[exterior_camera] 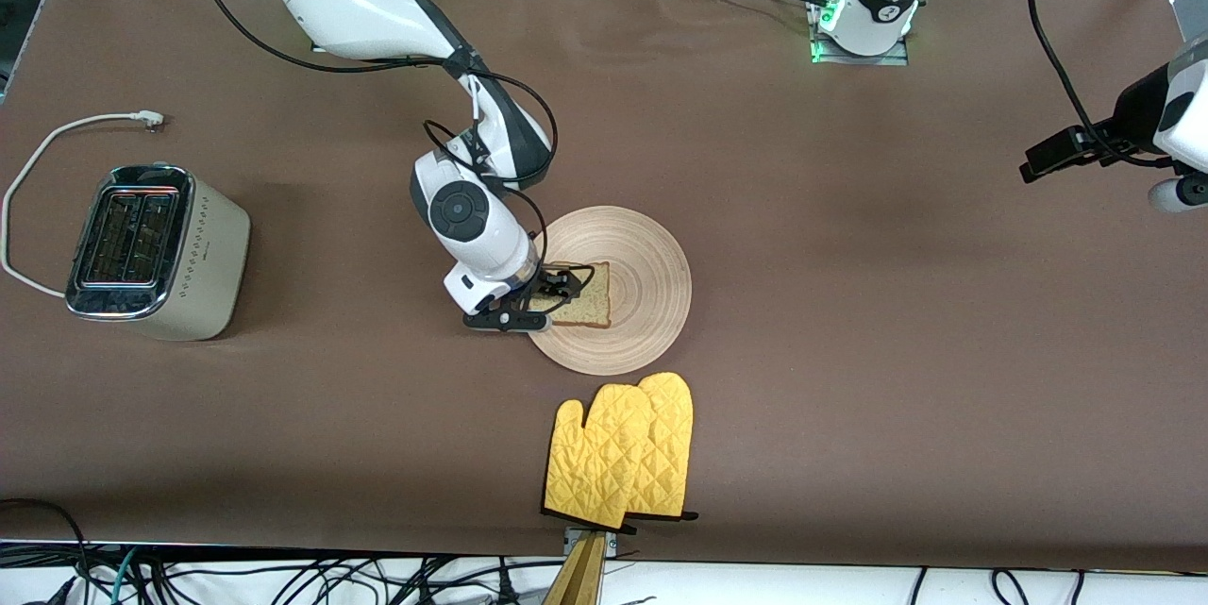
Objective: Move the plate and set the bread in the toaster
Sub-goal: 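Lower the right gripper onto the bread slice and close it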
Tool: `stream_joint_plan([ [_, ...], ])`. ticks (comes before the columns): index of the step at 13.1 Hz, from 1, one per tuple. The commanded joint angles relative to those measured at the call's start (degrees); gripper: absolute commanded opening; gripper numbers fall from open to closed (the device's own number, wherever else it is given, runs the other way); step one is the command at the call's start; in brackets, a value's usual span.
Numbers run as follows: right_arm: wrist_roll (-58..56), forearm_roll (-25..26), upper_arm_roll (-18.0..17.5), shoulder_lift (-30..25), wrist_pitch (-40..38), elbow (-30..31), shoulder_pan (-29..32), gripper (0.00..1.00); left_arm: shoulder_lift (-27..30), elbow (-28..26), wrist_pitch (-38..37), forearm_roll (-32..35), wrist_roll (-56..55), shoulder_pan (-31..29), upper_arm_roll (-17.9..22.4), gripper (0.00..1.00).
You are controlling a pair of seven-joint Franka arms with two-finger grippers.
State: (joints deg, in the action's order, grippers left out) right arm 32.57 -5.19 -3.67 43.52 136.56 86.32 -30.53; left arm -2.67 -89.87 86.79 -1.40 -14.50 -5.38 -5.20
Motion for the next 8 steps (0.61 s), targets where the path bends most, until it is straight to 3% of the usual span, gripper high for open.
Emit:
stream_joint_plan([
  [1, 0.74, 0.89, 0.42, 1.04, 0.46, -1.06, -0.67, 1.0, -0.49, 1.46, -1.09, -1.06, -0.88, -0.07, -0.43, 1.0],
  [8, 0.74, 0.89, 0.42, 1.92, 1.95, -1.06, -0.84, 0.99, -0.49, 2.24, -1.09, -0.97, -1.23, -0.16, 0.19, 1.0],
])
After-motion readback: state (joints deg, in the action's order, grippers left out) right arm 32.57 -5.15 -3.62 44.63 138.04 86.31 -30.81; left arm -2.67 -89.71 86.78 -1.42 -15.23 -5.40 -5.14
